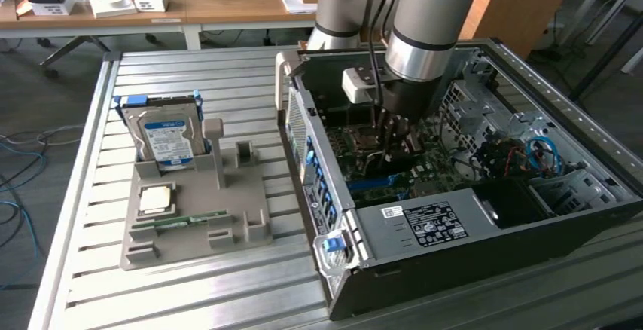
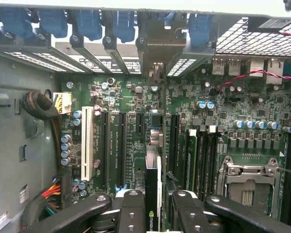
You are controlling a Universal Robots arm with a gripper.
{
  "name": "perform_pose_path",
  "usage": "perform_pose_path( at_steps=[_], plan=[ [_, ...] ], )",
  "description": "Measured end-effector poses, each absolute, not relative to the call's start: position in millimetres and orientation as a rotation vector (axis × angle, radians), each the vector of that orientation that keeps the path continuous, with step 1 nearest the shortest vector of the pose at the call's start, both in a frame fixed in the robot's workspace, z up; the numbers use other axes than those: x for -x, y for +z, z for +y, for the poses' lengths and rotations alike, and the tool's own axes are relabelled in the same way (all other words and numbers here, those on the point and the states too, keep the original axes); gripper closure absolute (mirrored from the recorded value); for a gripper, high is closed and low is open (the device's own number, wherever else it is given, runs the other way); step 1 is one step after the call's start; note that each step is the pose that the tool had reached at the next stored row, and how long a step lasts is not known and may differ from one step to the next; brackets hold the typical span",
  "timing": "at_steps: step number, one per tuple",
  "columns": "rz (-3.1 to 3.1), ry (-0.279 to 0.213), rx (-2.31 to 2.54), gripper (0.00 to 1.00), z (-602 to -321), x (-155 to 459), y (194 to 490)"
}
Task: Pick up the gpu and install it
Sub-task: 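Insert the gpu into the slot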
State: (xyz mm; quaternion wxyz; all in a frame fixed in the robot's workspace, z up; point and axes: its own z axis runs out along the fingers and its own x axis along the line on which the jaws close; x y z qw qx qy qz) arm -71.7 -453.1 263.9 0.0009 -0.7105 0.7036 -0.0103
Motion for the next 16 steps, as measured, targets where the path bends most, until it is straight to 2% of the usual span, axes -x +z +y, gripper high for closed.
perform_pose_path(
  at_steps=[16],
  plan=[
    [2.210,-0.032,2.230,0.74,-452.4,73.1,263.9]
  ],
)
